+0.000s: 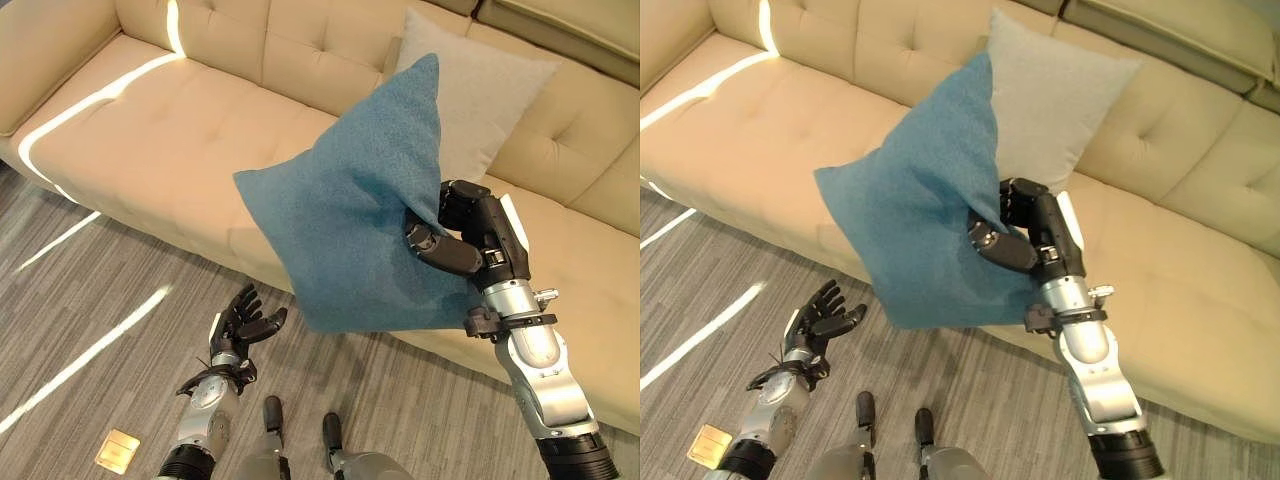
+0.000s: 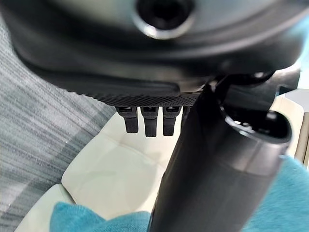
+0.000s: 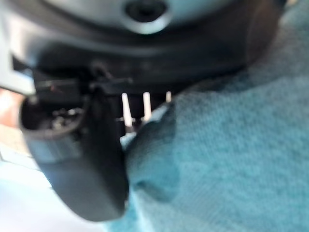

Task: Pick up all the scattered cushions and arrange them neatly on the sofa.

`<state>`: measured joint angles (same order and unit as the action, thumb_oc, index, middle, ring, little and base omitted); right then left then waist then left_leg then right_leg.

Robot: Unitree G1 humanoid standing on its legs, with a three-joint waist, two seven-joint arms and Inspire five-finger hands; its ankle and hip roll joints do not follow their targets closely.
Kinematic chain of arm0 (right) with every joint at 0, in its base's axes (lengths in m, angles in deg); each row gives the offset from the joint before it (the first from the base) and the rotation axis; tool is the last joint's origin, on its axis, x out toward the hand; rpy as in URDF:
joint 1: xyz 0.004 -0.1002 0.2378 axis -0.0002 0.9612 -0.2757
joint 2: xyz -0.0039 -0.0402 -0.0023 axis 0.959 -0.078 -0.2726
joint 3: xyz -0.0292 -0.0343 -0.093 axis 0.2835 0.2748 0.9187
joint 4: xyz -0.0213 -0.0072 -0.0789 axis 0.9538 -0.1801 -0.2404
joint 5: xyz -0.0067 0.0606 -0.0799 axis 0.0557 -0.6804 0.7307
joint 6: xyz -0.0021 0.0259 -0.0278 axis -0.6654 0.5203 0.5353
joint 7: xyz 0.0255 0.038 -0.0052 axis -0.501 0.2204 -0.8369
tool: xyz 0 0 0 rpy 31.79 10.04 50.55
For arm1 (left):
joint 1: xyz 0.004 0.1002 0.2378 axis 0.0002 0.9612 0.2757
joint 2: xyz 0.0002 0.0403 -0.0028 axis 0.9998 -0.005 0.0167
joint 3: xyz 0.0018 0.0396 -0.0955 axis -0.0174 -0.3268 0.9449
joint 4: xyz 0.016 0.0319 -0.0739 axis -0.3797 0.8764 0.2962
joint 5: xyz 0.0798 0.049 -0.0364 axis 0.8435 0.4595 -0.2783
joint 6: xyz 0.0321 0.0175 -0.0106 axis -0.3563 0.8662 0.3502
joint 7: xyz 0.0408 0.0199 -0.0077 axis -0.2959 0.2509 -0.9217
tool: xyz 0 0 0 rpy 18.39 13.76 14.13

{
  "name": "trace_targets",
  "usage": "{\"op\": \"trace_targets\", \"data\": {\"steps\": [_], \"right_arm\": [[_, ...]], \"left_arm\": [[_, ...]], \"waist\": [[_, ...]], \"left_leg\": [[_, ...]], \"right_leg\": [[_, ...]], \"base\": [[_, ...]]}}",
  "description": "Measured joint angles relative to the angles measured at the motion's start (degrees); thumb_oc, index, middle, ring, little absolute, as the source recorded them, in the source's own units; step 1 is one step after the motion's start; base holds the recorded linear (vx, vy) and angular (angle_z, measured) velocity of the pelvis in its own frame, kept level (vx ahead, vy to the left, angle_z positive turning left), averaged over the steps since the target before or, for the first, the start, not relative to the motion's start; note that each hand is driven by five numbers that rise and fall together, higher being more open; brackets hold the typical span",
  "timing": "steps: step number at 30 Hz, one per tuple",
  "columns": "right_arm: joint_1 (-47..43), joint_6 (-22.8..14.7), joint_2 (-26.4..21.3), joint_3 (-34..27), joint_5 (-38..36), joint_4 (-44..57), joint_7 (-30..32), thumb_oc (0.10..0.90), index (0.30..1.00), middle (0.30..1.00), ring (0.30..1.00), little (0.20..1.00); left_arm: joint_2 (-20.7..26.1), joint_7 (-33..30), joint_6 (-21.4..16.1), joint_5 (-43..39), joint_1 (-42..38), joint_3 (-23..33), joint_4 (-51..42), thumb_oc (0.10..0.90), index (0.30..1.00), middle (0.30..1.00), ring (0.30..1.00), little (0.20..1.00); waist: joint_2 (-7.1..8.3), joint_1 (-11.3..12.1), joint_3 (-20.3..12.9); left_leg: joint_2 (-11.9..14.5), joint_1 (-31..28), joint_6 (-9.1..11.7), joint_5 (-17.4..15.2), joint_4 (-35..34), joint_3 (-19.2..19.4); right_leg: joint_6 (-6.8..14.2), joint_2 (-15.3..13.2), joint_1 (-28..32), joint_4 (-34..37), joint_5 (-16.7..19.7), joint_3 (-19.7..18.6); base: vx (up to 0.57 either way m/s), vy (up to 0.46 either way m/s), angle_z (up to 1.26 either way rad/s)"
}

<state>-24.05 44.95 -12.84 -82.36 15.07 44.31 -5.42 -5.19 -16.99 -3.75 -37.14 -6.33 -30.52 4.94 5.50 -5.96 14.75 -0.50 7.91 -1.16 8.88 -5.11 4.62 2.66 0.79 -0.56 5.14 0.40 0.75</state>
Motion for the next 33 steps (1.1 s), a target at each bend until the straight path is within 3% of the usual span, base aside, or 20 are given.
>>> {"op": "trace_targets", "data": {"steps": [7, 12, 18, 19, 20, 21, 28, 33], "right_arm": [[-0.37, 0.00, 0.11, 0.00, -1.19, 3.07, -2.32, 0.400, 0.300, 0.300, 0.300, 0.300], [-0.98, 0.00, 1.38, 0.01, -1.79, 3.39, -2.28, 0.400, 0.300, 0.300, 0.300, 0.300], [-1.63, 0.00, 3.92, 0.36, -1.93, 3.39, -1.80, 0.400, 0.300, 0.300, 0.300, 0.300], [-1.62, 0.00, 4.07, 0.37, -1.93, 3.39, -1.70, 0.400, 0.300, 0.300, 0.300, 0.300], [-1.62, 0.00, 4.83, 0.52, -1.93, 3.38, -1.33, 0.400, 0.300, 0.300, 0.300, 0.300], [-1.62, 0.00, 5.48, 0.53, -1.93, 3.38, -1.15, 0.400, 0.300, 0.300, 0.300, 0.300], [-1.18, -0.01, 5.89, 0.08, -1.92, 3.33, -0.07, 0.400, 0.300, 0.300, 0.300, 0.300], [5.13, -0.74, 8.43, -1.76, -1.88, -0.29, -1.10, 0.400, 0.300, 0.300, 0.300, 0.300]], "left_arm": [[-0.29, 0.46, 0.03, -2.38, -0.39, -0.05, -2.52, 0.800, 0.900, 0.900, 0.900, 0.900], [-1.32, 1.56, 0.30, -8.65, -0.31, -0.89, -8.40, 0.800, 0.900, 0.900, 0.900, 0.900], [-2.26, 1.72, 0.31, -13.90, -0.41, -4.82, -11.03, 0.800, 0.900, 0.900, 0.900, 0.900], [-2.31, 1.72, 0.35, -14.62, -0.38, -5.07, -11.03, 0.776, 0.865, 0.865, 0.865, 0.865], [-2.26, 1.72, 0.37, -15.75, -0.39, -5.78, -11.14, 0.554, 0.531, 0.531, 0.531, 0.531], [-2.23, 1.72, 0.37, -15.83, -0.39, -6.19, -11.19, 0.400, 0.300, 0.300, 0.300, 0.300], [-0.54, 1.71, 0.55, -16.95, 0.17, -7.06, -11.14, 0.400, 0.300, 0.300, 0.300, 0.300], [0.59, 3.00, 1.21, -15.44, 5.54, -6.42, -12.20, 0.400, 0.300, 0.300, 0.300, 0.300]], "waist": [[0.00, -1.18, 0.00], [-0.10, -1.35, -0.05], [-0.40, -1.22, -0.21], [-0.44, -1.23, -0.23], [-0.54, -1.22, -0.28], [-0.65, -1.23, -0.34], [-1.62, -1.28, -0.86], [-2.60, -0.91, -2.76]], "left_leg": [[0.08, -0.98, 0.04, -1.43, -0.01, 0.81], [-0.17, -1.42, -0.05, -1.54, 0.00, 1.14], [-0.20, -1.42, -0.05, -1.52, 0.03, 1.13], [-0.19, -1.42, -0.06, -1.52, 0.03, 1.12], [-0.19, -1.42, -0.05, -1.51, 0.03, 1.12], [-0.19, -1.42, -0.05, -1.51, 0.03, 1.11], [-0.24, -1.57, -0.05, -1.49, 0.03, 0.74], [-0.44, -2.40, 0.20, -1.71, 0.01, -0.95]], "right_leg": [[-0.42, -0.05, 0.52, 0.03, 0.28, -1.12], [-0.57, -0.34, 0.82, 0.03, 0.39, -1.43], [-0.58, -0.35, 0.83, 0.03, 0.39, -1.40], [-0.58, -0.35, 0.83, 0.03, 0.39, -1.40], [-0.58, -0.35, 0.84, 0.04, 0.39, -1.38], [-0.58, -0.35, 0.84, 0.03, 0.39, -1.34], [-0.58, -0.34, 1.15, 0.03, 0.38, -0.98], [-0.41, -0.31, 2.56, 0.05, -0.10, 0.42]], "base": [[0.02, 0.007, -0.08], [0.01, 0.001, -0.03], [0.00, 0.000, 0.00], [0.00, 0.000, 0.00], [0.00, 0.000, 0.00], [0.00, 0.000, 0.00], [-0.01, -0.014, 0.03], [-0.03, -0.051, 0.16]]}}
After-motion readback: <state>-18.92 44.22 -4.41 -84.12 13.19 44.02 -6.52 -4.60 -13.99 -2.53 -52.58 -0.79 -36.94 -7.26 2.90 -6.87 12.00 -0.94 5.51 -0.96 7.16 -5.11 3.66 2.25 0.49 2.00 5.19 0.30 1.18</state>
